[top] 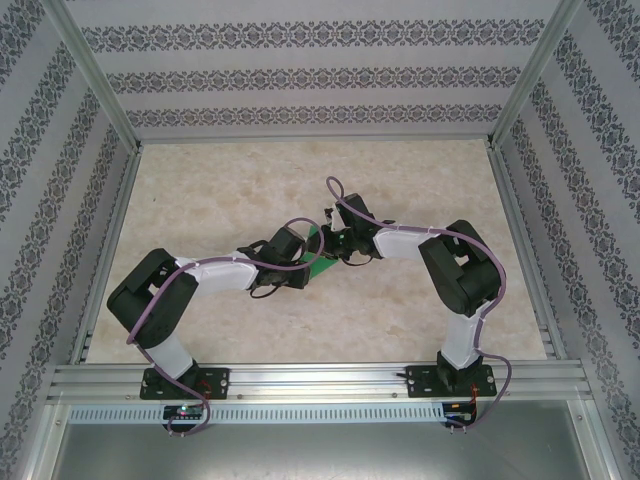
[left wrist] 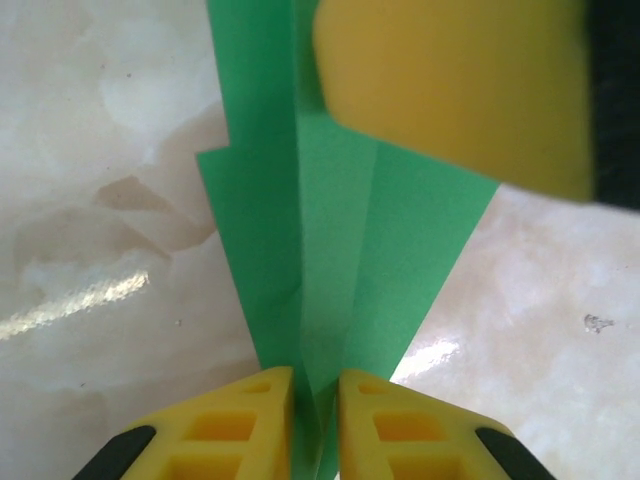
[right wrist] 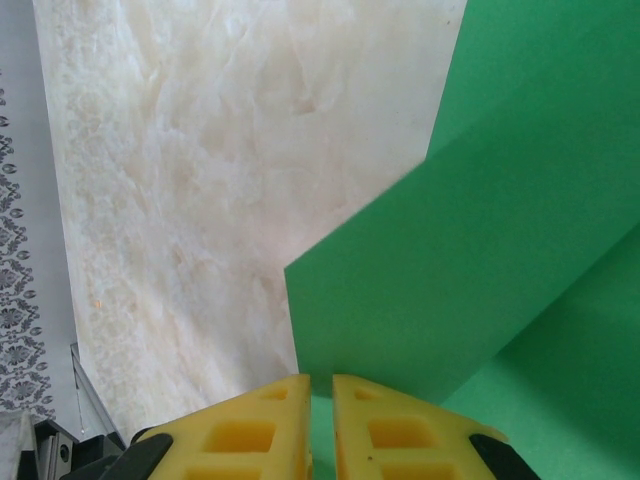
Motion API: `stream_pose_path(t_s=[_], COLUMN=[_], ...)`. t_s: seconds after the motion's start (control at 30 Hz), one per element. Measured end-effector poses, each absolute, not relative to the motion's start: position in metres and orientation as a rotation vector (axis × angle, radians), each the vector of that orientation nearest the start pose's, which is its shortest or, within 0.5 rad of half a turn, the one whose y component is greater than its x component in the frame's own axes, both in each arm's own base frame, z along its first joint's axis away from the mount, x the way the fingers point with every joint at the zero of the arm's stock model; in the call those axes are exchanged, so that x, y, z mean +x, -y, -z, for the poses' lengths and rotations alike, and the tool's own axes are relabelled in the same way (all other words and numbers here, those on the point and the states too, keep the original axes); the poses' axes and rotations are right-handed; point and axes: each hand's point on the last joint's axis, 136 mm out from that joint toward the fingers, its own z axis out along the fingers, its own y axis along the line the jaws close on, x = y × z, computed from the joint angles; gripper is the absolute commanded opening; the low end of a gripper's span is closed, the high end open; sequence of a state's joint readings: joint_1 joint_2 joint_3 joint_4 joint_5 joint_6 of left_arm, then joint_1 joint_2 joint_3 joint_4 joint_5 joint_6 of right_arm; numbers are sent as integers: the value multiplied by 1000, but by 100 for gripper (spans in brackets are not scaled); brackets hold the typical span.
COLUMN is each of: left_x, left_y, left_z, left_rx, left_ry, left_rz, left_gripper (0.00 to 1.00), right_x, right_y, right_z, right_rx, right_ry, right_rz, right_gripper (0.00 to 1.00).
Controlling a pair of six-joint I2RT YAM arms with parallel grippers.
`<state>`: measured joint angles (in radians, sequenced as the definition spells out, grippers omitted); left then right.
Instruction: Fold a paper plane with a square sheet of paper (pick it up from the middle)
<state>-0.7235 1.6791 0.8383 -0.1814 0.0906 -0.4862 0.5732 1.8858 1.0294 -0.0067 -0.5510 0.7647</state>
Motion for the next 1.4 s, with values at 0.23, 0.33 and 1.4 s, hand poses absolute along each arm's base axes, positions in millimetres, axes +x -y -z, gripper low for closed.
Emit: stream_pose_path(t_s=[0.23,0.33,1.4], left_x=[278,278,284], left_y=[266,266,266], left_z=[-24,-24,-37], left_rx=[361,361,354], left_ry=[-2664,-2664,-2620], left_rz=[526,526,527], left_gripper=[12,9,26], right_x=[330,330,330], right_y=[-320,-320,-316], right_z=[-51,-51,-51], right_rx=[-22,-23,-8], right_ry=[-2678,-2678,-2688], right_rz=[-1200,-1200,-1188], right_gripper=[15,15,16])
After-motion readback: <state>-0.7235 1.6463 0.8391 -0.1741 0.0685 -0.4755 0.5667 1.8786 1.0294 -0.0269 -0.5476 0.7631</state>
